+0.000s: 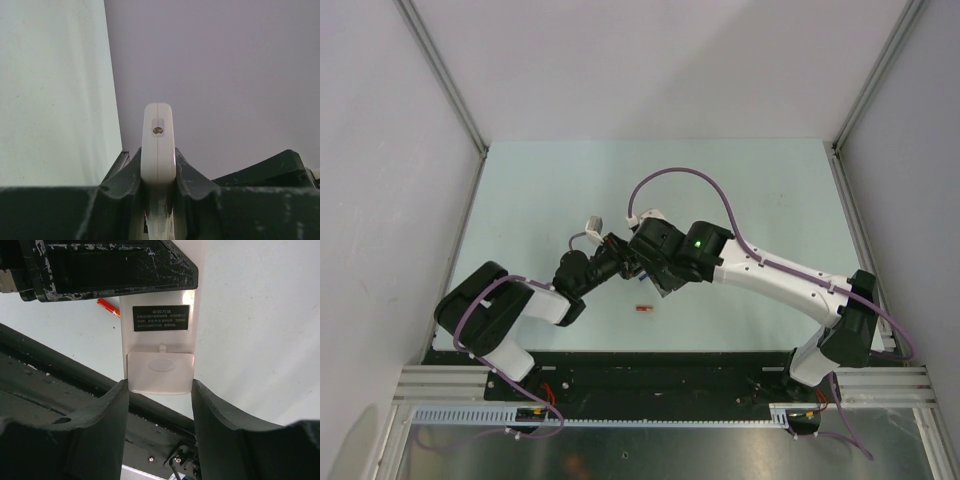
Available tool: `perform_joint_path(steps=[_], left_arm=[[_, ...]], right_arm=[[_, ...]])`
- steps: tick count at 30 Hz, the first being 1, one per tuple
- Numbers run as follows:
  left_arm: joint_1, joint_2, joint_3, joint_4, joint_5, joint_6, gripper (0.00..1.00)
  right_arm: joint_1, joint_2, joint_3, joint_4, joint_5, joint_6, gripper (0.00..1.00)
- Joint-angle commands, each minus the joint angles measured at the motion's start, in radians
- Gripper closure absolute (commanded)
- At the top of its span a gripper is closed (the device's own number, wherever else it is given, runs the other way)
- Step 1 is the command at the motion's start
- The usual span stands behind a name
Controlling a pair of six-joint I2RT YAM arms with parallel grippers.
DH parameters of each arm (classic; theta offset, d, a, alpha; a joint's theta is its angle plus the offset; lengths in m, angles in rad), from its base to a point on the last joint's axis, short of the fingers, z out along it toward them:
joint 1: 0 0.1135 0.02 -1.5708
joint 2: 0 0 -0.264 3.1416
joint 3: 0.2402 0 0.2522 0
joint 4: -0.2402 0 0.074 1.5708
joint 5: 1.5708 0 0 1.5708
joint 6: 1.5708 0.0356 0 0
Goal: Load the batteries into the remote control
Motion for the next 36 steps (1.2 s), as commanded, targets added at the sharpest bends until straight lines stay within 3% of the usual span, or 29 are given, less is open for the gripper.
perform_joint_path(steps=[1, 36], left_arm=[[-0.008, -0.01, 0.038, 0.071, 0.003, -0.011, 1.0], [-0.008, -0.008, 0.037, 0.073, 0.008, -0.008, 1.0]], right_arm=[[0.001, -0.034, -0.005, 0.011, 0.0, 0.011, 0.81], [0.01, -0.05, -0.012, 0.018, -0.027, 0.014, 0.81]])
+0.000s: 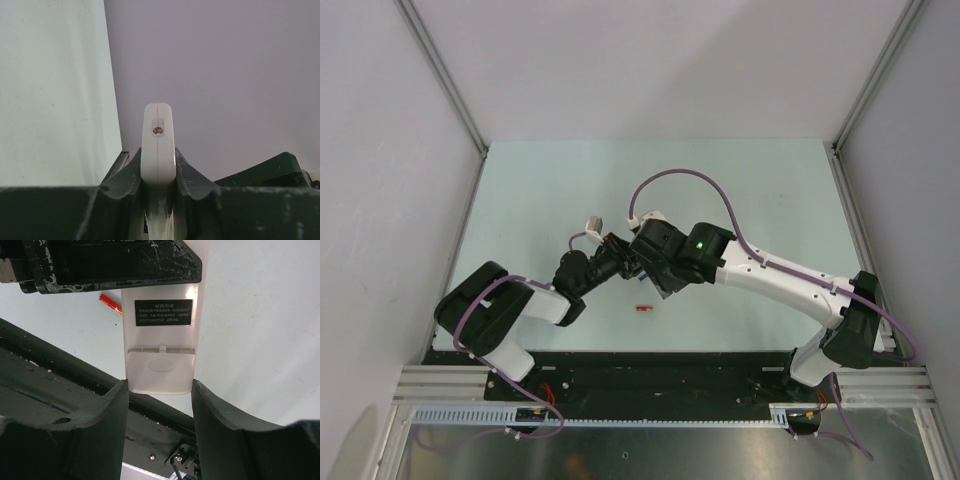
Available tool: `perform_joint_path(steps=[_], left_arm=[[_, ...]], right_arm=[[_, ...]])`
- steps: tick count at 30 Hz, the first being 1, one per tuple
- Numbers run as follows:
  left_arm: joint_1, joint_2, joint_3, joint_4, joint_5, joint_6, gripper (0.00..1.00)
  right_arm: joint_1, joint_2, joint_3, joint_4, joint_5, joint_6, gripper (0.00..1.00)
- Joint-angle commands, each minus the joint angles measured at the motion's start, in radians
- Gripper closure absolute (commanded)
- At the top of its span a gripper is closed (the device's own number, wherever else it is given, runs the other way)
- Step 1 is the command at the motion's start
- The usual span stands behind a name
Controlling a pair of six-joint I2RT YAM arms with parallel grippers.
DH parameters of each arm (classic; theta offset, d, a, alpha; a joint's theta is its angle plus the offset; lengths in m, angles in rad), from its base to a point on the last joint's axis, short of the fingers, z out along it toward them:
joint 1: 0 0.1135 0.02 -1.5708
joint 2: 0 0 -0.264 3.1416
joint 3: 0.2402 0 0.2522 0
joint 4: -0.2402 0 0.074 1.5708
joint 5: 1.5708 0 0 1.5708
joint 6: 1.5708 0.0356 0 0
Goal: Load the batteries into the remote control
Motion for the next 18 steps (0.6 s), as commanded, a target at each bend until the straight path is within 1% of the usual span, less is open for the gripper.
perform_joint_path(steps=[1, 18], left_arm=[[-0.007, -0.008, 0.037, 0.074, 0.006, -0.009, 1.0], [-0.007, -0.024, 0.023, 0.086, 0.006, -0.014, 1.0]], right_arm=[[0.011, -0.035, 0.004, 0.014, -0.017, 0.01, 0.81], [-0.005, -0.038, -0.01, -0.001, -0.015, 0.01, 0.8]])
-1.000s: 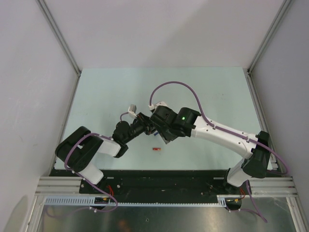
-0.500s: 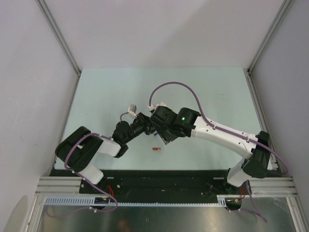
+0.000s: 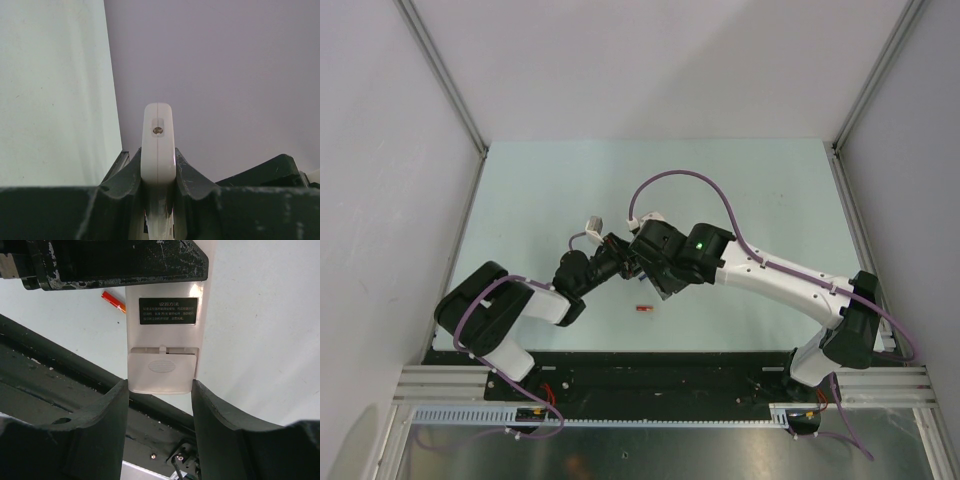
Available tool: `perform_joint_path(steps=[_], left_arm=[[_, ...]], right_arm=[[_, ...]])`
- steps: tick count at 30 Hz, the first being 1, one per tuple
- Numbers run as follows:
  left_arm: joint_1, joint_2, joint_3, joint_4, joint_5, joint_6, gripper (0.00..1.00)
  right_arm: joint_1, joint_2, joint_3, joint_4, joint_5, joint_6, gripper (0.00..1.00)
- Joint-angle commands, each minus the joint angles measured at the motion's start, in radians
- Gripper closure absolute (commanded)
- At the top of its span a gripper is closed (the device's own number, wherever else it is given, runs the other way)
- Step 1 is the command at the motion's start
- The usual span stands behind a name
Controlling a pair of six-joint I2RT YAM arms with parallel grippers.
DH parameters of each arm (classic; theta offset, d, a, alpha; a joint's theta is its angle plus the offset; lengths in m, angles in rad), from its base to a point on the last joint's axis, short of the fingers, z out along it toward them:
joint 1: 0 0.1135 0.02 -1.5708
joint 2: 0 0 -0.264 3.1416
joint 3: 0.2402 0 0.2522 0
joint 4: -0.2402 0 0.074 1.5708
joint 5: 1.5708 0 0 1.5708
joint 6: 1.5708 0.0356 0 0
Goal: Load the batteries into the remote control
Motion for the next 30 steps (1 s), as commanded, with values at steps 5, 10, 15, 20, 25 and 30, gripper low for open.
perform_joint_path(steps=[5, 10, 15, 20, 25, 30], left_arm=[[-0.007, -0.028, 0.017, 0.091, 0.006, -0.014, 1.0], [-0.009, -0.03, 0.017, 0.094, 0.006, -0.016, 1.0], [-0.01, -0.03, 0.015, 0.099, 0.007, -0.017, 1.0], [-0.01, -0.028, 0.018, 0.102, 0.007, -0.019, 1.0], [-0.012, -0.025, 0.02, 0.104, 0.007, -0.02, 1.0], [-0.012, -0.025, 0.02, 0.105, 0.007, -0.02, 1.0]], right_arm=[[-0.012, -0.042, -0.006, -0.004, 0.003, 0.009, 0.8], [-0.015, -0.042, -0.006, -0.001, 0.006, 0.002, 0.8], [-0.019, -0.042, -0.006, -0.001, -0.003, -0.001, 0.8], [-0.016, -0.041, -0.007, 0.0, -0.017, 0.002, 0.81], [-0.012, -0.042, -0.009, 0.005, -0.027, 0.004, 0.8], [-0.01, -0.036, -0.012, 0.003, -0.035, 0.002, 0.8]])
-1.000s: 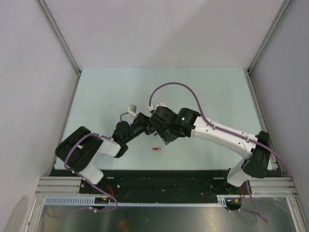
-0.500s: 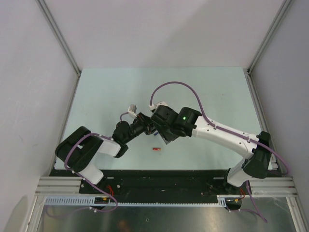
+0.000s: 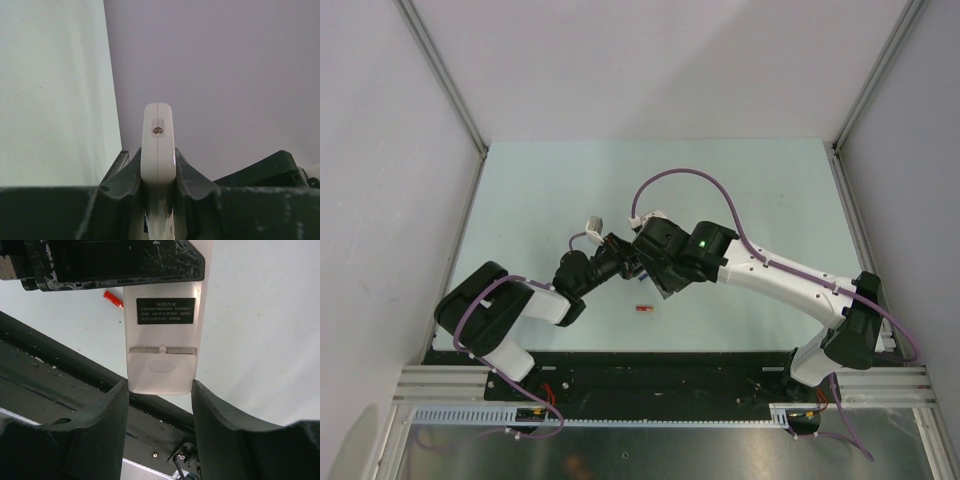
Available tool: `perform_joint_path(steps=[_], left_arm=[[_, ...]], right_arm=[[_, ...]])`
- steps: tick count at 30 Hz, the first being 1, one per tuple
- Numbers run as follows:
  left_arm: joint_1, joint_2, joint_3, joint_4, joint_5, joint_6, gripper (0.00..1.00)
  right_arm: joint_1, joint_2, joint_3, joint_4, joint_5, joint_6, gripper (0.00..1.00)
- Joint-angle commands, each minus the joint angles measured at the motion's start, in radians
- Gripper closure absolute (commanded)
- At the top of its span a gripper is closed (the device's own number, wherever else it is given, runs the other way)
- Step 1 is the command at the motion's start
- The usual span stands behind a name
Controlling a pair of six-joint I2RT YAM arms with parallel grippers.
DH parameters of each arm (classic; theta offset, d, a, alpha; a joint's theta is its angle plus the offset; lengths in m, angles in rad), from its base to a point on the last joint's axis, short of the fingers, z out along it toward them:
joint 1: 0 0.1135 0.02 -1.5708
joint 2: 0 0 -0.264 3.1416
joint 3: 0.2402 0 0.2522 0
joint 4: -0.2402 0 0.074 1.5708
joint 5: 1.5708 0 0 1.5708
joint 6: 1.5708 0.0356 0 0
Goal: Load the batteries into the remote control
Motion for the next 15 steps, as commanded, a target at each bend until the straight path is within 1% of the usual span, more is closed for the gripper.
perform_joint_path(steps=[1, 15], left_arm=[[-0.01, -0.027, 0.02, 0.105, 0.007, -0.019, 1.0], [-0.01, -0.03, 0.017, 0.112, 0.01, -0.027, 1.0]], right_arm=[[0.004, -0.024, -0.012, 0.004, -0.013, 0.003, 0.79], [-0.014, -0.032, -0.021, 0.004, -0.007, 0.0, 0.76]])
